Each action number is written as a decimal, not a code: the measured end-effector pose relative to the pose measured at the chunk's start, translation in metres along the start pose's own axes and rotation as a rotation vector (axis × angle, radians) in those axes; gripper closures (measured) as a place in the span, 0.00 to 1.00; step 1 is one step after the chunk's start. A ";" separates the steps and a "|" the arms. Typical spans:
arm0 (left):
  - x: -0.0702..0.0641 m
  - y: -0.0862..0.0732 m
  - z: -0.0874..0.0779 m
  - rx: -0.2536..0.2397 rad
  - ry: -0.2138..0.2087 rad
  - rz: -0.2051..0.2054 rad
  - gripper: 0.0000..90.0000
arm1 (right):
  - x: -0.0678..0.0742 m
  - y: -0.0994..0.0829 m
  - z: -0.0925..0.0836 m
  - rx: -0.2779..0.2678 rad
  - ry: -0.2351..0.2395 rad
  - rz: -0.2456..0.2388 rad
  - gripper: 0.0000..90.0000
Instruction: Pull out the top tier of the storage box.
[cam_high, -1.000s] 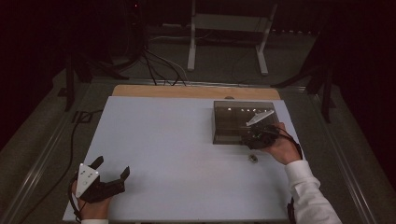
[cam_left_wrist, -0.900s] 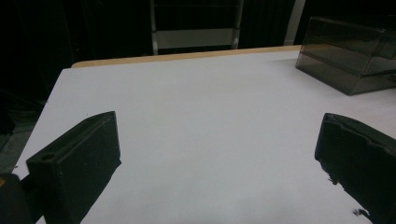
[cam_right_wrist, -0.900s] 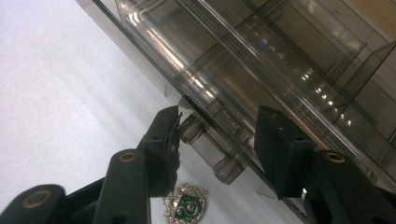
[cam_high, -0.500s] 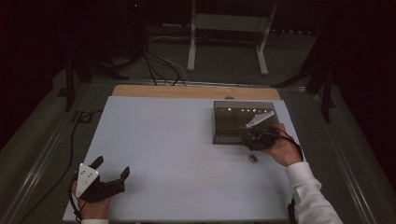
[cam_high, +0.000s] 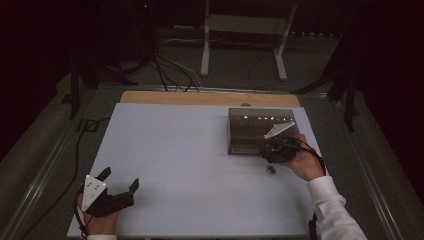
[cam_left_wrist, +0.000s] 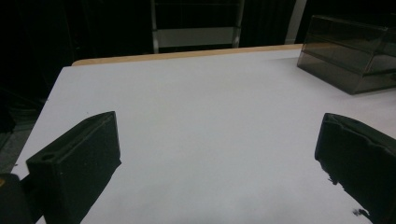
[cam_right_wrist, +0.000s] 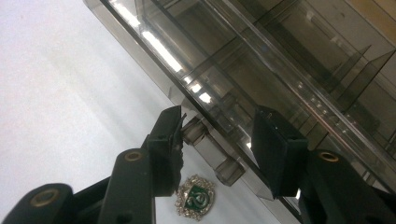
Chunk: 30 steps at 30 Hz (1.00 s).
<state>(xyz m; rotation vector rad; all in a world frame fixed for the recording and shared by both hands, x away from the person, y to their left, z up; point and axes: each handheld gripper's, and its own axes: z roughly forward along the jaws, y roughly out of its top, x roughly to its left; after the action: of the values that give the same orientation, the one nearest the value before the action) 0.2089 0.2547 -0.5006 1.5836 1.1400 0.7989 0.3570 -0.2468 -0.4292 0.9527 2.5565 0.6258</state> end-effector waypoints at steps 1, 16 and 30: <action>0.000 0.000 0.000 0.000 0.000 0.001 0.01 | 0.000 0.000 0.000 -0.001 0.001 0.002 0.60; 0.000 0.000 0.000 -0.003 -0.005 -0.007 0.01 | 0.005 -0.002 -0.003 -0.004 0.010 -0.001 0.61; 0.000 0.000 0.000 -0.004 0.003 -0.009 0.01 | 0.012 -0.006 -0.006 -0.012 0.018 -0.018 0.63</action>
<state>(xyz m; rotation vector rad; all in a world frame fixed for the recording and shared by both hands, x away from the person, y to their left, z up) 0.2087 0.2551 -0.5007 1.5734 1.1454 0.7975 0.3425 -0.2445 -0.4287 0.9228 2.5714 0.6464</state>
